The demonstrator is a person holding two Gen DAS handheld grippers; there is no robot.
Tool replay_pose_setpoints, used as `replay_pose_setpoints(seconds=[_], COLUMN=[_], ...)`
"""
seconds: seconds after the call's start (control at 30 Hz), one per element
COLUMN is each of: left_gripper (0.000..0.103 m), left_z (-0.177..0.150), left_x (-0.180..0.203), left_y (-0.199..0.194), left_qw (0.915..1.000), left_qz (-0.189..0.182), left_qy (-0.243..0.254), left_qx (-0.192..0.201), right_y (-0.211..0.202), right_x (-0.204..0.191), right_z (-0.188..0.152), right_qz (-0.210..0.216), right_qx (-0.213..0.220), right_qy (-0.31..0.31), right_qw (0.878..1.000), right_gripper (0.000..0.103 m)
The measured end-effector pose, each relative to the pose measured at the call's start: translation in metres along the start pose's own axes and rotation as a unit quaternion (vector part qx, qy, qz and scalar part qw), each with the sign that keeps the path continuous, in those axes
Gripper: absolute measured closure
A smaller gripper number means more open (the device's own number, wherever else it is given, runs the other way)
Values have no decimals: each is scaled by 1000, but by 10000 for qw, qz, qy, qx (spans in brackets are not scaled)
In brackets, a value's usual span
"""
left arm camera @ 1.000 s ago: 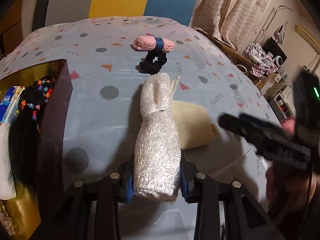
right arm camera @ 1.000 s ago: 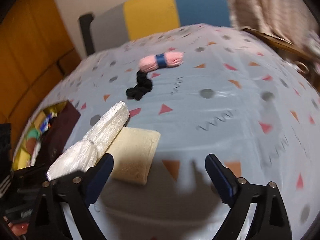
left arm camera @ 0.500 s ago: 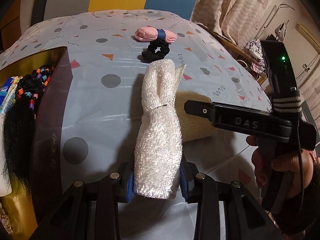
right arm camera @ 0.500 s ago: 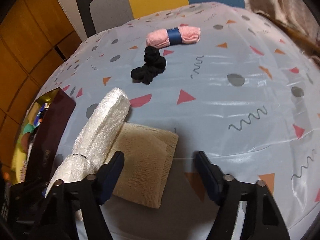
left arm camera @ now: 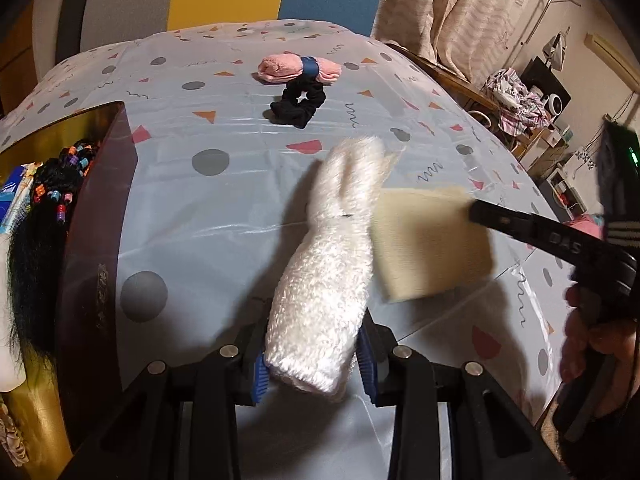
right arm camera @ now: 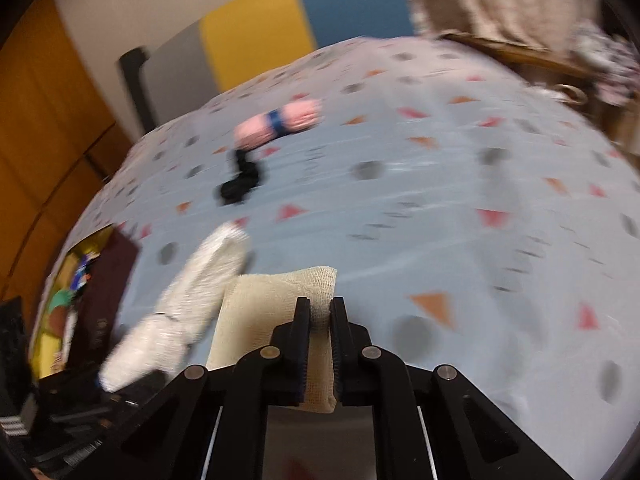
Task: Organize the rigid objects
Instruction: 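Grasp the beige mesh cloth with the right tool while the left tool holds the towel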
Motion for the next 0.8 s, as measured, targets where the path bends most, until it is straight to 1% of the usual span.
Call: replay_pose_setpoints(seconds=[0.1, 0.13, 0.17, 0.2, 0.23, 0.27, 0.3, 0.33, 0.37, 0.4, 0.43, 0.47, 0.5, 0.57, 0.63, 0.7, 0.73, 0.77, 0.8], left_gripper=[68, 68, 68, 65, 63, 56, 53, 53, 51, 46, 43, 37, 36, 36, 36, 38, 38, 38, 45], left_z=[-1, -1, -1, -1, 0, 1, 4, 7, 10, 14, 19, 22, 26, 30, 28, 23, 20, 20, 20], left_x=[-2, -1, 2, 5, 9, 13, 17, 21, 24, 26, 28, 30, 31, 31, 34, 33, 33, 33, 35], left_y=[0, -1, -1, -2, -4, -6, -8, -10, -13, -14, -13, -10, -5, 6, 24, 38, 42, 41, 41], left_qw=[9999, 9999, 9997, 9994, 9991, 9989, 9990, 9990, 9989, 9988, 9987, 9988, 9990, 9989, 9979, 9963, 9957, 9955, 9954], left_qz=[-51, -110, -206, -303, -396, -436, -429, -385, -338, -294, -273, -253, -216, -160, -58, 45, 94, 105, 88], left_qy=[-131, -123, -132, -162, -174, -139, -53, 61, 151, 227, 273, 297, 315, 407, 632, 799, 849, 905, 936], left_qx=[-22, -38, -42, -20, 16, 56, 115, 202, 275, 328, 340, 306, 252, 143, -125, -307, -348, -254, -206], right_y=[-20, -24, -27, -30, -33, -34, -35, -36, -40, -40, -38, -33, -30, -23, -17, -8, -5, -2, 1], right_x=[37, 45, 51, 54, 56, 55, 55, 55, 56, 56, 54, 49, 46, 38, 29, 18, 15, 12, 10], right_z=[-6, -9, -13, -16, -20, -23, -25, -27, -27, -27, -27, -28, -28, -29, -29, -33, -35, -38, -41], right_qz=[-527, -540, -444, -331, -195, -153, -154, -193, -207, -175, -118, -71, -37, -55, -93, -146, -179, -192, -216], right_qx=[118, 90, 8, -49, -62, -60, -75, -56, 74, 176, 167, 95, 67, 34, 7, -219, -285, -376, -430], right_qy=[230, 316, 416, 482, 546, 542, 514, 495, 526, 559, 575, 568, 549, 368, 15, -444, -556, -649, -723], right_qw=[9983, 9980, 9981, 9983, 9983, 9984, 9985, 9986, 9984, 9981, 9981, 9983, 9985, 9993, 10000, 9987, 9979, 9970, 9962], right_gripper=[93, 93, 92, 91, 86, 69, 53, 19, 9, 9, 9, 10, 10, 10, 10, 10, 10, 9, 9])
Point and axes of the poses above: each gripper's, at about its wrist camera, not at the fingertips, and y roughly the way its jaws point, x to its right, z to its top, the point moved 6 cm from there along y, roughly the way its jaws point, and after that the axes turned 11 degrees about x, right-handed, at the moved point
